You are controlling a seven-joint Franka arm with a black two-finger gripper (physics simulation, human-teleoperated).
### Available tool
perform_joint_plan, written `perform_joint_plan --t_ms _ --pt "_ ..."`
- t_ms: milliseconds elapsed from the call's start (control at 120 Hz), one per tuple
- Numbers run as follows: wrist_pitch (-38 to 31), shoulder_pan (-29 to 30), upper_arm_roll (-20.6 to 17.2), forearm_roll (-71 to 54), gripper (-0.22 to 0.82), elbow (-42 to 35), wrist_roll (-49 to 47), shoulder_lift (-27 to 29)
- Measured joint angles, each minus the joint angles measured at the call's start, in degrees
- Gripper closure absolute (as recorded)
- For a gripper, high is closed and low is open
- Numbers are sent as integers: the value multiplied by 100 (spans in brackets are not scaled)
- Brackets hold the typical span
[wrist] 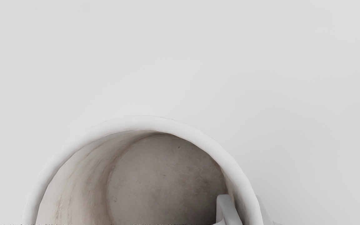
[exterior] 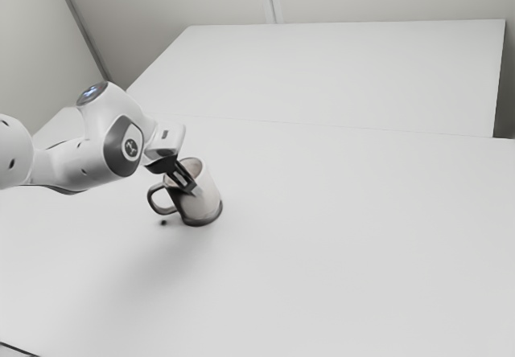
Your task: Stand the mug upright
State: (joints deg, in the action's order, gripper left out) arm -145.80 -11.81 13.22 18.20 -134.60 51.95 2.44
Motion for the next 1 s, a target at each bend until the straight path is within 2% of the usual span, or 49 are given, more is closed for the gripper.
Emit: perform_joint_plan --t_ms 300,400,533,633,792,1000 --pt "10 74 -23 -2 78 12 -94 -160" --pt "33 72 -8 30 64 10 -84 -165" --pt "62 70 3 61 37 15 -64 -142" --pt "72 69 -1 71 24 29 -52 -60" --pt "99 45 -11 75 12 181 -38 3" --pt "991 30 5 -115 6 1537 -155 -357"
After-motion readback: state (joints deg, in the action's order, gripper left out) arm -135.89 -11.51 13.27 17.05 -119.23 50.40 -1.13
